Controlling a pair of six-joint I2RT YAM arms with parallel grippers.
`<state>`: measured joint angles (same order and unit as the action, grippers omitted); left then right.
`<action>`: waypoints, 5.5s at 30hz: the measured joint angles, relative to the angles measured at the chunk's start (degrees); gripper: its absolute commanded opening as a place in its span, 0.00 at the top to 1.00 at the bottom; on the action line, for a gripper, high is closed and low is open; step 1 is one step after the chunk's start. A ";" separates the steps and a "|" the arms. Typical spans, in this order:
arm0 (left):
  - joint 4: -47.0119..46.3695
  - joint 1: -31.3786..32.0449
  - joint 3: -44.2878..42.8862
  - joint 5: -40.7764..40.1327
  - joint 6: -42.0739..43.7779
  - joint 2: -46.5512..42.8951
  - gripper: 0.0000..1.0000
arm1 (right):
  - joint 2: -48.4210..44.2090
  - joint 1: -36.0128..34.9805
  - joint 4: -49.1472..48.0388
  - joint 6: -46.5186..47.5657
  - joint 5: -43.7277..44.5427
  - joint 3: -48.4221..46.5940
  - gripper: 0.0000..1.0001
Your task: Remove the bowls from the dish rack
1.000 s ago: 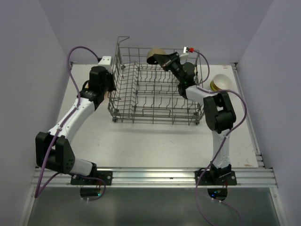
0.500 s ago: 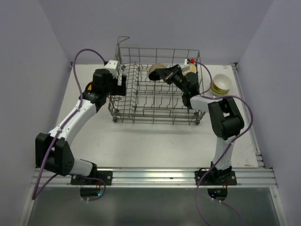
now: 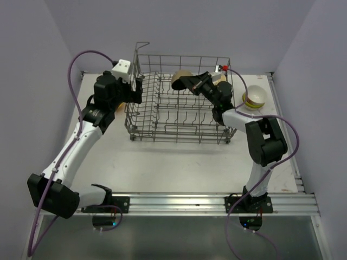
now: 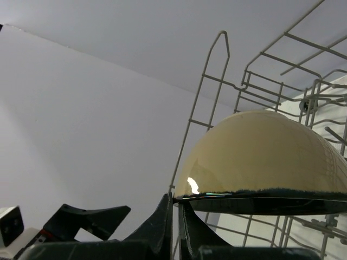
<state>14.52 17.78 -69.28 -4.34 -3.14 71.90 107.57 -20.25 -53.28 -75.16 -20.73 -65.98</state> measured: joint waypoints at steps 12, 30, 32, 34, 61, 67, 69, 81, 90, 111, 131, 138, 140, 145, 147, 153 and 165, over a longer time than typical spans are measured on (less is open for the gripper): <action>-4.83 16.83 -3.80 2.43 14.27 0.98 0.00 | -2.51 0.02 4.57 -4.63 -1.03 -1.68 1.00; -22.93 24.35 4.50 -8.02 21.35 9.31 0.05 | -4.90 0.00 3.34 -10.62 -4.63 -2.08 1.00; -25.38 24.59 4.50 -9.46 21.33 9.70 0.07 | -4.90 0.02 2.23 -11.45 -4.79 -1.33 1.00; -27.17 24.70 4.50 -10.67 21.29 10.38 0.09 | -4.90 0.02 1.44 -12.15 -4.94 -0.70 1.00; -42.27 24.76 5.44 -21.51 17.46 19.15 0.27 | -8.11 0.00 -3.41 -15.10 -6.05 5.62 1.00; -43.87 24.76 5.07 -22.40 17.07 19.47 0.58 | -8.11 -0.31 -6.97 -17.73 -6.05 6.32 1.00; -44.52 24.76 4.70 -22.93 16.90 20.09 0.74 | -8.11 -0.37 -8.50 -18.99 -6.10 6.95 1.00; -41.68 24.90 2.19 -28.46 16.20 24.52 1.00 | -8.09 -0.63 -15.15 -21.86 -7.08 8.37 0.99; -39.47 24.94 -0.22 -35.15 17.64 25.88 1.00 | -7.74 -0.31 -18.91 -25.46 -6.40 10.49 0.39; -9.38 16.81 -21.46 -29.86 7.58 25.70 1.00 | -5.84 7.87 -21.33 -32.54 -8.02 17.18 0.01; 10.78 -34.32 -24.63 11.89 -23.71 14.12 1.00 | -2.73 8.20 -21.84 -33.29 -13.84 21.20 0.01; 10.91 -35.98 -23.80 16.39 -26.12 21.86 1.00 | -2.23 8.33 -22.16 -32.79 -16.59 21.00 0.01; 10.78 -35.76 -23.87 17.86 -26.34 25.44 1.00 | -1.84 8.52 -22.21 -32.63 -17.55 20.55 0.01; 12.04 -35.78 -25.94 20.65 -26.38 36.81 1.00 | -0.74 9.01 -22.45 -32.15 -19.19 19.08 0.01; 13.16 -35.78 -26.56 21.29 -26.34 40.54 1.00 | -0.42 9.14 -22.64 -31.76 -19.61 18.71 0.01; 17.62 -35.76 -30.67 22.16 -26.05 46.99 1.00 | 0.50 9.55 -22.99 -31.26 -20.87 17.35 0.01; 18.38 -35.17 -31.76 21.99 -24.94 49.09 0.97 | 1.18 9.84 -23.21 -30.69 -21.11 16.57 0.01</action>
<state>32.91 -17.39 -101.03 17.65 -28.08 120.99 108.75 -10.41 -76.49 -105.84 -41.85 -49.41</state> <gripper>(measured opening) 0.065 0.986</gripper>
